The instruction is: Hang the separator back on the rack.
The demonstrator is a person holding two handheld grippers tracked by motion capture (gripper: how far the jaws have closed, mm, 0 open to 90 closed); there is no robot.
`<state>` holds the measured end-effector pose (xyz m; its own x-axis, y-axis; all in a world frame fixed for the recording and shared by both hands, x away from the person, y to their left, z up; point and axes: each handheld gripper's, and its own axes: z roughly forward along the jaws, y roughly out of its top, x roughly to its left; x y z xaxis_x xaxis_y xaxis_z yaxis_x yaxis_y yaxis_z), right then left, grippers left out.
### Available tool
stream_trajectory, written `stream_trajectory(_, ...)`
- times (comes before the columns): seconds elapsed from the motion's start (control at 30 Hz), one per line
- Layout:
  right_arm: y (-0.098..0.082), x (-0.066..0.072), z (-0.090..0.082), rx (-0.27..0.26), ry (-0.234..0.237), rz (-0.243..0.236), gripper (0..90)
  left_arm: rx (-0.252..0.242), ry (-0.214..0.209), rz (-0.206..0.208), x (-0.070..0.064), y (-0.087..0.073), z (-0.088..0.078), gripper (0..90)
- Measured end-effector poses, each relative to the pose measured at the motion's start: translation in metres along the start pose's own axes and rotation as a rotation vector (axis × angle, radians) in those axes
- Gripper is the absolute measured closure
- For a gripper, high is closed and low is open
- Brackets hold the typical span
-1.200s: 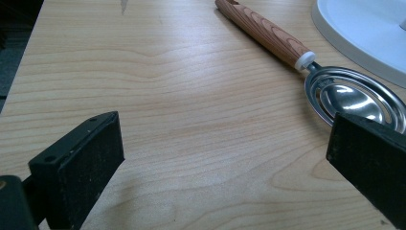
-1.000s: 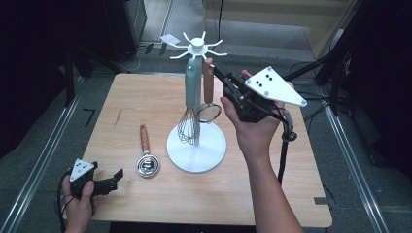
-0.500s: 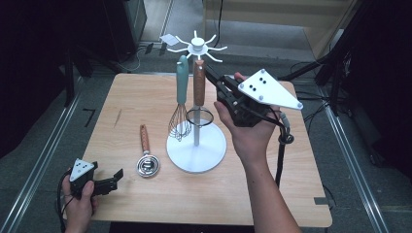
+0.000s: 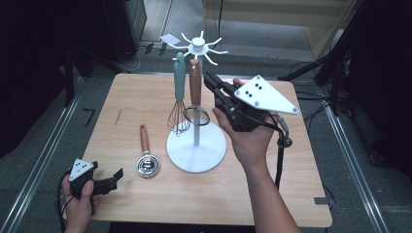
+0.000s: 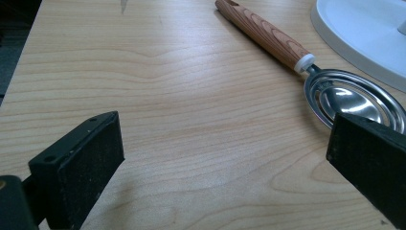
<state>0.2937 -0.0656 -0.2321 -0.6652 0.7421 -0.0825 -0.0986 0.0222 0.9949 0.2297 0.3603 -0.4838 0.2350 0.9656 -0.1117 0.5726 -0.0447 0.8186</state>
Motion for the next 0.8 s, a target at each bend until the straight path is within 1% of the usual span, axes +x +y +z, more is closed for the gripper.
stream_trajectory(0.07,-0.007,-0.004,-0.005,0.013,-0.015,0.008,84.4,-0.001,0.000,0.000,0.000,0.000,0.000,0.0)
stream_trajectory(0.13,-0.015,-0.009,-0.011,0.019,-0.021,0.014,81.0,-0.005,0.002,-0.008,0.000,0.000,-0.001,0.0)
stream_trajectory(0.23,-0.029,-0.015,-0.022,0.027,-0.045,0.031,74.1,-0.011,0.002,-0.015,0.001,-0.001,-0.001,0.0)
stream_trajectory(0.3,-0.038,-0.019,-0.029,0.049,-0.064,0.040,69.7,-0.011,0.005,-0.015,0.001,-0.001,-0.001,0.0)
stream_trajectory(0.37,-0.047,-0.023,-0.036,0.065,-0.066,0.056,67.1,-0.011,0.008,-0.017,0.001,-0.001,-0.001,0.0)
stream_trajectory(0.43,-0.055,-0.026,-0.043,0.083,-0.073,0.061,64.4,-0.006,0.006,-0.021,0.001,-0.001,-0.001,0.0)
stream_trajectory(0.47,-0.060,-0.028,-0.048,0.103,-0.083,0.056,62.4,-0.006,0.006,-0.022,0.001,-0.001,-0.001,0.0)
stream_trajectory(0.6,-0.078,-0.032,-0.060,0.139,-0.095,0.075,60.3,-0.002,-0.006,-0.023,0.002,0.000,0.000,0.0)
stream_trajectory(0.63,-0.085,-0.033,-0.063,0.150,-0.102,0.079,59.7,-0.001,-0.009,-0.023,0.002,0.000,0.000,0.0)
stream_trajectory(0.73,-0.101,-0.034,-0.070,0.181,-0.109,0.102,58.5,0.005,-0.015,-0.020,0.002,0.000,0.000,0.0)
stream_trajectory(0.8,-0.111,-0.035,-0.075,0.192,-0.116,0.107,58.1,0.009,-0.018,-0.017,0.002,0.000,0.000,0.0)
